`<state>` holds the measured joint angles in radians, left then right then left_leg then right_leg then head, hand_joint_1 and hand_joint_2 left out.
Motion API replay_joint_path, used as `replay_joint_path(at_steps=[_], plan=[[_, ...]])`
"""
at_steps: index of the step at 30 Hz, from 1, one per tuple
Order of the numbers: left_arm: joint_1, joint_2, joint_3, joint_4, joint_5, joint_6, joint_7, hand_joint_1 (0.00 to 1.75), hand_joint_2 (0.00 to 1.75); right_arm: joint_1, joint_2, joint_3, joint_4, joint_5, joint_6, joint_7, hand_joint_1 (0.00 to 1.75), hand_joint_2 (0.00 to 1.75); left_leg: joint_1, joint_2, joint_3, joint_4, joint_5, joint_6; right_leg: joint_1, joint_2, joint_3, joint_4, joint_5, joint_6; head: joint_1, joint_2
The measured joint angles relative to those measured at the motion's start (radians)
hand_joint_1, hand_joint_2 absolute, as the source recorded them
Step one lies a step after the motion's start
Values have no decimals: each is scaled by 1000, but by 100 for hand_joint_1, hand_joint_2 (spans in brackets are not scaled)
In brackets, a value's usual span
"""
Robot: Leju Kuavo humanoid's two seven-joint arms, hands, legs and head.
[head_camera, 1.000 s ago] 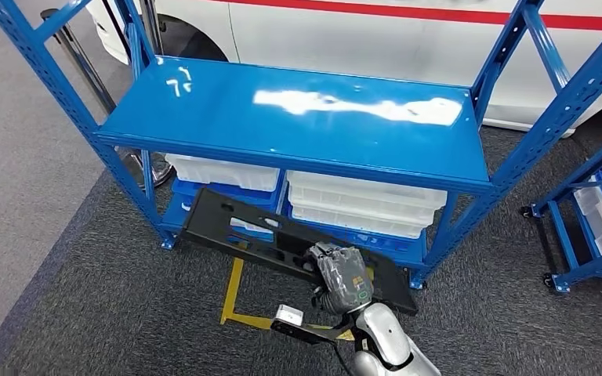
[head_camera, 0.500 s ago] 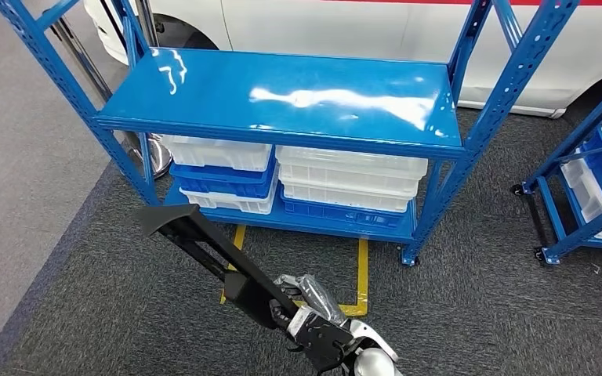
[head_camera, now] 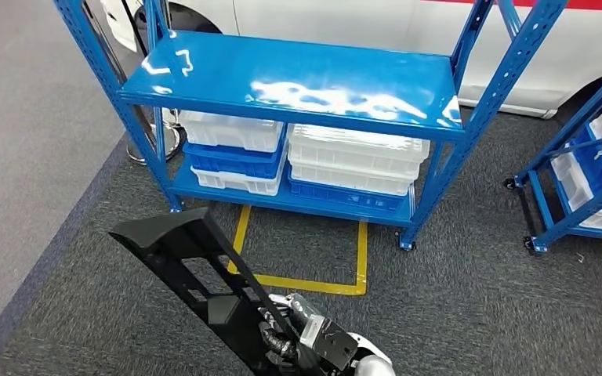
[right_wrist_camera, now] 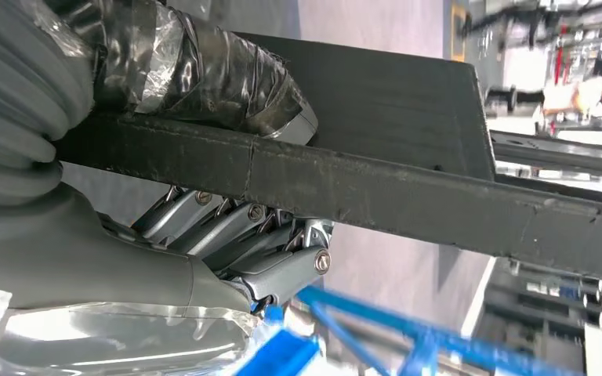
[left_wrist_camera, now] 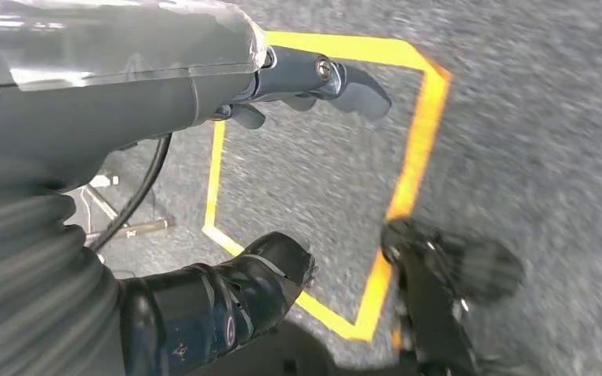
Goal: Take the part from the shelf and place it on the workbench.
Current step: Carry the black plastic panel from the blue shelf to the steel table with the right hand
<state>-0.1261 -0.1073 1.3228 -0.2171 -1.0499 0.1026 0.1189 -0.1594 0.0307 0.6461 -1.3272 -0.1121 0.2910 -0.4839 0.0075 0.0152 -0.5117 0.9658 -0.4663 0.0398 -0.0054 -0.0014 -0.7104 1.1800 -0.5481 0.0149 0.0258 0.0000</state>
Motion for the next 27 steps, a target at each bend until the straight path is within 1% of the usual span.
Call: replay_joint_path(at_steps=[1,2,3,4,5,6,7,8,9,10,11,12,13,14,15,16,17,18,19,20,21,22,23,24,25,26,27], plan=[[1,0,-1,0,0,-2,0,0,175,3,0,0,0,-2,4,-1,173,175,-1,0,-19,4,13,0,-1,0,-5,60,-31,2,0,0],[1,0,-2,0,-1,-3,0,0,175,5,0,0,0,-4,8,-2,173,175,-1,1,-40,9,24,0,-1,0,-2,104,-34,4,0,0],[1,0,-2,0,-2,-4,0,0,175,7,0,0,0,-5,10,-3,173,175,-1,1,-61,16,35,-1,-2,0,13,122,-12,5,0,0],[1,0,-3,0,-3,-5,1,0,175,8,0,0,0,-7,12,-4,173,175,-1,1,-82,24,45,-4,-2,0,42,109,19,4,0,0],[0,0,-3,0,-3,-5,2,0,175,8,0,0,0,-8,14,-4,173,175,-1,1,-102,34,54,-6,-2,0,88,64,41,2,0,0],[0,-1,-4,0,-4,-6,3,0,175,8,0,0,-2,-10,17,-5,173,175,-2,0,-119,44,61,-11,0,0,143,-7,40,-2,0,0],[1,-1,-4,0,-6,-6,4,0,175,8,1,0,-4,-11,20,-6,173,175,-3,0,-130,52,68,-16,3,0,195,-80,23,-6,-1,0],[1,-2,-4,0,-7,-7,6,0,175,8,1,0,-7,-13,23,-7,173,175,-3,0,-138,56,76,-21,6,0,230,-137,1,-11,-1,0],[1,-2,-5,0,-8,-7,6,0,175,8,1,0,-9,-14,25,-8,173,175,-3,0,-141,56,85,-28,9,0,247,-171,-14,-15,-1,0],[2,-2,-6,0,-9,-7,7,0,175,9,1,0,-10,-16,26,-9,173,175,-3,0,-143,53,94,-33,9,0,247,-182,-14,-20,-1,0],[1,-2,-6,0,-10,-7,7,0,175,10,1,0,-10,-17,27,-10,173,175,-1,-1,-146,52,97,-39,8,-2,239,-184,-4,-26,-1,0],[2,-1,-7,0,-11,-7,8,0,175,11,2,0,-11,-18,29,-10,173,175,0,-2,-154,61,83,-45,5,-3,230,-186,7,-33,-1,0],[3,-1,-8,0,-12,-7,8,0,175,11,2,0,-11,-19,31,-10,173,175,1,-4,-165,86,50,-52,2,-5,219,-189,19,-40,-1,0],[4,0,-9,0,-13,-7,9,0,175,12,2,0,-11,-20,33,-10,173,175,4,-6,-180,131,3,-58,0,-7,207,-190,30,-46,-2,0],[5,-1,-10,0,-15,-7,10,0,175,14,2,0,-12,-21,36,-10,173,175,6,-6,-196,189,-46,-64,0,-7,195,-189,40,-49,-2,0],[5,-1,-10,0,-16,-8,10,0,175,16,2,0,-12,-21,37,-10,173,175,7,-6,-209,251,-79,-69,0,-8,183,-188,48,-50,-2,0],[5,-1,-11,0,-17,-8,10,0,175,19,2,0,-13,-22,38,-10,173,175,9,-6,-214,300,-89,-73,0,-8,171,-186,57,-48,-2,0],[5,-1,-13,0,-19,-9,10,0,175,23,1,0,-14,-23,38,-10,173,175,11,-6,-207,321,-75,-75,0,-9,159,-183,64,-46,-2,0],[5,-1,-15,0,-20,-9,10,0,175,26,1,0,-17,-25,38,-10,173,175,13,-6,-182,307,-47,-76,0,-9,147,-180,71,-43,-2,0],[5,-1,-17,0,-20,-9,10,0,175,30,1,0,-20,-27,39,-11,173,175,14,-6,-142,259,-19,-75,-1,-9,139,-176,76,-40,-3,0],[5,0,-19,0,-21,-9,10,0,175,33,1,0,-25,-30,39,-12,173,175,14,-7,-91,190,-7,-73,-1,-9,131,-173,80,-36,-3,0],[5,0,-20,0,-21,-9,10,0,175,35,0,-1,-31,-33,39,-13,173,175,12,-8,-45,122,-7,-69,0,-9,125,-169,84,-31,-2,0],[5,0,-21,0,-22,-9,10,0,175,36,0,-1,-36,-36,39,-15,173,175,10,-9,-15,73,-16,-65,1,-9,121,-167,88,-26,-2,0],[5,0,-22,0,-22,-10,10,0,175,37,-1,-2,-41,-38,39,-17,173,175,7,-10,0,45,-28,-60,2,-10,118,-166,92,-19,-1,0],[4,0,-23,0,-22,-10,10,0,175,37,-1,-3,-45,-39,39,-19,173,175,6,-11,2,34,-31,-54,2,-10,115,-166,97,-13,-1,0],[4,-1,-24,0,-22,-11,10,0,175,38,-2,-4,-49,-40,39,-20,173,175,8,-10,0,28,-31,-47,2,-10,111,-163,97,-7,-1,0],[4,-1,-25,0,-23,-11,10,0,175,39,-4,-5,-52,-40,39,-21,173,175,10,-8,0,22,-29,-38,2,-8,104,-152,88,-2,-1,0]])
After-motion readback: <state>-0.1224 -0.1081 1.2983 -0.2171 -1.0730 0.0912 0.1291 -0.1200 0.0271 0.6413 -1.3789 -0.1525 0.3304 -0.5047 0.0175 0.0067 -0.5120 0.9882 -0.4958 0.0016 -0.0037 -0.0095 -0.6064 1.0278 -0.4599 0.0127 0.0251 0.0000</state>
